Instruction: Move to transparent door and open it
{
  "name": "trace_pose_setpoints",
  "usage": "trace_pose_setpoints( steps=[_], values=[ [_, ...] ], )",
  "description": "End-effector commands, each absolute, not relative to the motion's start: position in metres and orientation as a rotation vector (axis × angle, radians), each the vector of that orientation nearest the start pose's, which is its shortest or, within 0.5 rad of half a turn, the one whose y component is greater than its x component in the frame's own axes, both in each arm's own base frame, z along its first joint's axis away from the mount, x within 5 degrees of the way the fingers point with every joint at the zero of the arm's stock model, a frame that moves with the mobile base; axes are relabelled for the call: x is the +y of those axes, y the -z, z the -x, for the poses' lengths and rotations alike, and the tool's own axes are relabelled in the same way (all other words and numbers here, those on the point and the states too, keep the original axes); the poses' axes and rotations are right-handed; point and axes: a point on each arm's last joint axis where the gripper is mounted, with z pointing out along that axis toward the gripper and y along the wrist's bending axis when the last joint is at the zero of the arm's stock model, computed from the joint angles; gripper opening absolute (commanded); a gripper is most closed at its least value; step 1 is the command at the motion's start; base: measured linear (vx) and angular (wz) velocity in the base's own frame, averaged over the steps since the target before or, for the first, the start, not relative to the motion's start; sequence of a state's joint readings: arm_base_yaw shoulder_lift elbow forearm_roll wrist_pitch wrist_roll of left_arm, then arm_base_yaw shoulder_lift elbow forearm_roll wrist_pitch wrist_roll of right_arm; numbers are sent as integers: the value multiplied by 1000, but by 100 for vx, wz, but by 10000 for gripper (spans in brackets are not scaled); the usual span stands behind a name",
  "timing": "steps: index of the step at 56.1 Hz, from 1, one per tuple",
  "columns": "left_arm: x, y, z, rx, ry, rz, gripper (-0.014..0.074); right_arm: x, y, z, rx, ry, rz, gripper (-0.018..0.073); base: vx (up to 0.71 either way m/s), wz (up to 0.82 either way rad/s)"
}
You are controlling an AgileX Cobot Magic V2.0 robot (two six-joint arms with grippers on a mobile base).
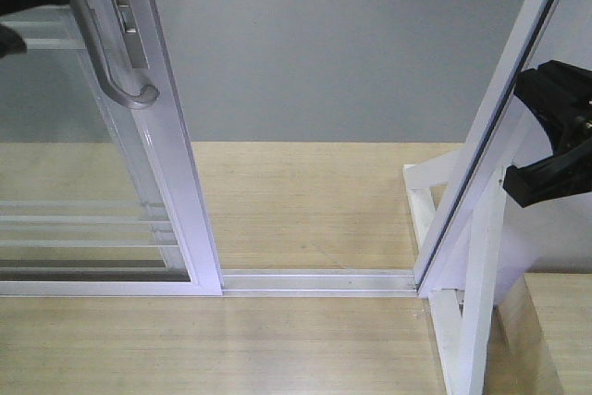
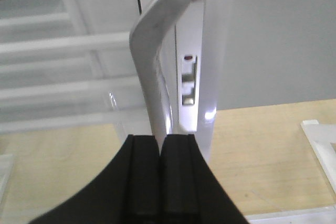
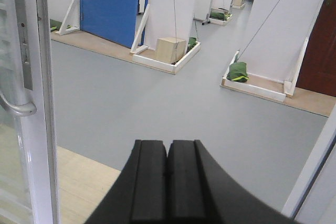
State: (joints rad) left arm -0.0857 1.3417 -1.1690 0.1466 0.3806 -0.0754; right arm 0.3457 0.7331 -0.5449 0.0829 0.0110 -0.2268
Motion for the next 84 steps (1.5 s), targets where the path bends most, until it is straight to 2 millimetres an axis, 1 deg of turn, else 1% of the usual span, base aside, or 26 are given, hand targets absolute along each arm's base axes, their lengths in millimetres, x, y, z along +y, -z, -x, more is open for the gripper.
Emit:
trace_pose_setpoints(
  steps=[1, 6, 13, 23, 25, 34, 42, 48, 53, 62, 84],
  values=[
    [-21, -389, -269, 1846, 3, -102, 0, 51, -346, -143, 1531, -154, 383, -6, 0, 0],
    [-20, -378, -233, 1803, 44, -77, 0, 48, -349, -133, 1523, -155, 385, -6, 0, 0],
    [-16, -359, -188, 1753, 52, -75, 0, 43, -353, -119, 1502, -154, 388, -6, 0, 0],
    [-12, -333, -135, 1718, 84, -45, 0, 35, -354, -92, 1516, -156, 405, -6, 0, 0],
    [-11, -328, -123, 1711, 95, -35, 0, 32, -355, -84, 1509, -148, 415, -6, 0, 0],
    [-8, -315, -88, 1705, 135, -8, 0, 23, -356, -56, 1466, -119, 445, -6, 0, 0],
    [-9, -310, -63, 1680, 125, -74, 0, 15, -352, -34, 1458, -126, 448, -6, 0, 0],
    [-11, -310, -52, 1645, 149, -107, 0, 12, -350, -25, 1457, -130, 448, -6, 0, 0],
    [-12, -312, -48, 1622, 181, -97, 0, 11, -350, -22, 1447, -141, 439, -6, 0, 0],
    [-14, -311, -48, 1630, 235, -73, 0, 12, -350, -22, 1450, -149, 435, -6, 0, 0],
    [-14, -311, -48, 1629, 235, -73, 0, 12, -350, -22, 1450, -149, 435, -6, 0, 0]
  ],
)
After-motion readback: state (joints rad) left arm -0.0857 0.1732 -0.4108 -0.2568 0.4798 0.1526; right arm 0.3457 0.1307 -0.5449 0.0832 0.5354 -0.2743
